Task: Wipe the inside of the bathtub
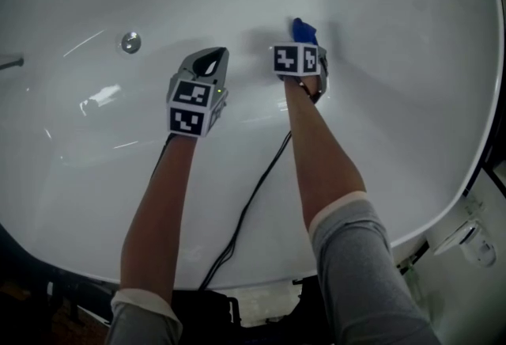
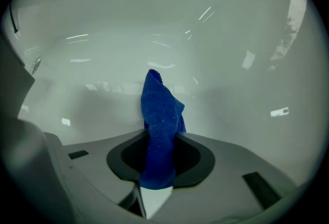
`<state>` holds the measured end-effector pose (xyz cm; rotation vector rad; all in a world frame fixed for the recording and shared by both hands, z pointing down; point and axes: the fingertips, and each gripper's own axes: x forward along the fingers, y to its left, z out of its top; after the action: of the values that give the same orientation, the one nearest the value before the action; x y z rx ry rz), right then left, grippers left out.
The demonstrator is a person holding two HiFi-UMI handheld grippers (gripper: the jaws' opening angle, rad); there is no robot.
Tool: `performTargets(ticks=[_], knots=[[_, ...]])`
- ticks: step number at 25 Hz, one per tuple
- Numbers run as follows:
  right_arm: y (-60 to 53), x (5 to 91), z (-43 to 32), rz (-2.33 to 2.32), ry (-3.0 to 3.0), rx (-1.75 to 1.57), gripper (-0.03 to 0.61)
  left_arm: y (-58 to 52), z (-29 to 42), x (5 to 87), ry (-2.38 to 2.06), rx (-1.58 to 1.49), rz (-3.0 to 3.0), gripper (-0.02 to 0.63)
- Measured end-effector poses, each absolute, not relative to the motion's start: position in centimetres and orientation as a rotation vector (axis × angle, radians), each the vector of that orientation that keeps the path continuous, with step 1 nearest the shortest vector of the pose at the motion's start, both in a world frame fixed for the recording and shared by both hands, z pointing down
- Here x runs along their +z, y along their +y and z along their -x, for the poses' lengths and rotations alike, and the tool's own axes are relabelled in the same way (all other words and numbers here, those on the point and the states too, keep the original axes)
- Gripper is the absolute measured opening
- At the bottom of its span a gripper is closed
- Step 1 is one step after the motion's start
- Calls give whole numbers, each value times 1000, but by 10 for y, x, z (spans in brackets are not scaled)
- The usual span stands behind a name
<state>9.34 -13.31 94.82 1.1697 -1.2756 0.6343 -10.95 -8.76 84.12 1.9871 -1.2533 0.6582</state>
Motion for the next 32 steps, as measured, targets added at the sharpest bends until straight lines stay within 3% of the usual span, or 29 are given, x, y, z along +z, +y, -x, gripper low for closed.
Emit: performTargets(ticks=[32], knots=[[-158, 888, -166, -1512, -1019, 645, 100, -97, 100, 810, -1243, 590, -2010, 3]])
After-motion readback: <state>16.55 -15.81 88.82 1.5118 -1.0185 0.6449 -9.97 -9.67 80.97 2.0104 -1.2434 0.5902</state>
